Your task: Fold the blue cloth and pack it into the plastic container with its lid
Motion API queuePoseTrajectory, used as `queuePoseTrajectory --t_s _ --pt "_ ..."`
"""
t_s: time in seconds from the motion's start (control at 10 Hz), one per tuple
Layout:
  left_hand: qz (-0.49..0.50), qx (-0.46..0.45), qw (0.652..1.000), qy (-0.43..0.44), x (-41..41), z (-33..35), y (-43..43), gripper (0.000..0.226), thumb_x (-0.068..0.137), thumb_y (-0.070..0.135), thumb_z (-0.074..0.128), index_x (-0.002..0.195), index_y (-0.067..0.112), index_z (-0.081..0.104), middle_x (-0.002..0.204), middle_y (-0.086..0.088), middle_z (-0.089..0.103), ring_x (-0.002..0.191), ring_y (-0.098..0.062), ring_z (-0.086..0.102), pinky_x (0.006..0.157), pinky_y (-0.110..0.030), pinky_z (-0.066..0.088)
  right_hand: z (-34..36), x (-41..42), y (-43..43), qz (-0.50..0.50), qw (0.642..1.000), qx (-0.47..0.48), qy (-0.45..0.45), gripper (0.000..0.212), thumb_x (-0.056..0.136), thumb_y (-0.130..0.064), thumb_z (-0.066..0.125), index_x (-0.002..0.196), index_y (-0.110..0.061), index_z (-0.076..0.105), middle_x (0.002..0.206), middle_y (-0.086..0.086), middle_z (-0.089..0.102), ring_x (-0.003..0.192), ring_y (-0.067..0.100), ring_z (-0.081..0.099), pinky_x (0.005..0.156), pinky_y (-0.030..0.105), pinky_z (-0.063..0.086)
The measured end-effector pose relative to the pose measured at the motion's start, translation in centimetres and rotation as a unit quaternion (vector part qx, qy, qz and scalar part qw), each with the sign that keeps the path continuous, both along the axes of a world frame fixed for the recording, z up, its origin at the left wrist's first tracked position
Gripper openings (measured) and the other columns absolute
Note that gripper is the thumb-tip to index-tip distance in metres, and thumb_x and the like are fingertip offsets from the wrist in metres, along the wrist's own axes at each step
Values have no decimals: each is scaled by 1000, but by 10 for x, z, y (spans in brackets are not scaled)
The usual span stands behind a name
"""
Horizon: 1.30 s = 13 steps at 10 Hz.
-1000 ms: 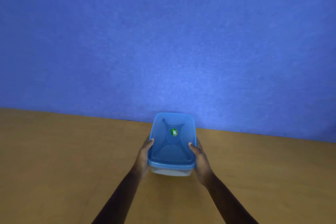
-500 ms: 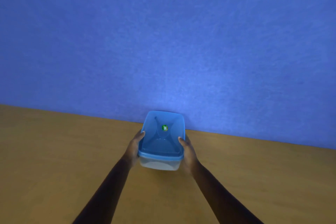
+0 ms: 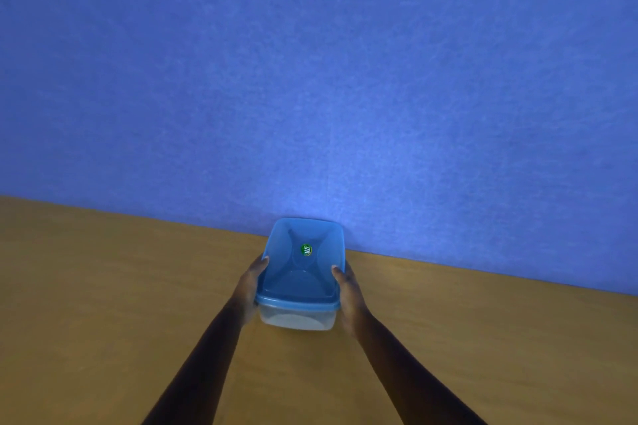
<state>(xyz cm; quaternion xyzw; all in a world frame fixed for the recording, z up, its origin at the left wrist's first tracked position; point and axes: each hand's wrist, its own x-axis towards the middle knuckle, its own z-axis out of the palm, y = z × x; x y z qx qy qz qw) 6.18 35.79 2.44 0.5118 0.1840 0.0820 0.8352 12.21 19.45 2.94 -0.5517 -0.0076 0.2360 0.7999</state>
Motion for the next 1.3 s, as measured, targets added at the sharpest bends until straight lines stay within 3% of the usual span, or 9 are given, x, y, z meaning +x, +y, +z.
queuePoseTrajectory --t_s 0.2,0.5,0.6,0.7,0.8,0.9,1.0,1.1,1.3 --pt "2 3 1000 5 4 -4 4 29 98 19 34 112 12 58 91 -3 74 77 -16 72 62 -27 60 -7 4 8 -19 999 -28 6 39 98 -7 38 137 -5 39 134 26 51 122 42 51 103 57 42" --pt "-8 17 1000 1 10 -13 13 30 98 21 35 108 12 62 89 -2 77 80 -18 73 64 -28 60 -14 7 12 -14 999 -37 -22 39 98 -11 39 137 -6 38 129 24 54 109 33 57 95 52 47" --pt "4 23 1000 12 12 -13 14 32 97 21 36 113 8 60 94 -9 73 81 -23 70 68 -33 57 -16 8 11 -4 999 -36 -33 38 98 -11 39 136 -6 38 121 19 58 102 29 60 82 41 54" --pt "38 57 997 39 13 -11 13 33 97 18 39 117 1 58 98 -15 68 84 -28 66 70 -35 55 -15 8 9 20 998 -36 -48 36 98 -12 38 134 -7 39 113 11 59 90 19 63 66 25 59" --pt "106 166 978 68 11 -8 10 31 96 15 46 117 -2 61 103 -15 66 97 -32 63 84 -42 52 -9 9 6 32 996 -62 -55 36 99 -15 38 133 -4 40 121 19 58 97 25 62 74 31 56" --pt "138 383 902 139 7 -3 7 33 96 26 48 122 12 61 117 -11 67 111 -30 61 93 -40 47 -3 6 3 44 990 -110 -80 38 100 -20 35 127 4 47 125 28 58 108 35 59 89 47 51" --pt "136 563 791 199 6 4 3 42 97 28 44 135 10 48 138 -12 53 121 -31 53 98 -41 44 -7 1 -6 33 976 -181 -114 49 98 -32 32 118 6 54 122 26 59 116 37 56 103 50 43" --pt "134 695 677 200 8 13 -10 42 96 20 44 135 6 46 140 -17 49 129 -31 47 101 -41 41 -20 1 -32 -10 957 -271 -103 41 99 -32 37 127 -7 53 134 11 55 124 23 49 108 34 32" --pt "116 794 589 95 20 39 -69 32 71 10 59 96 -6 72 100 -31 71 93 -47 68 69 -54 58 -22 6 -100 -13 867 -461 -190 43 99 -33 36 137 -14 43 141 11 47 129 25 46 103 31 37"
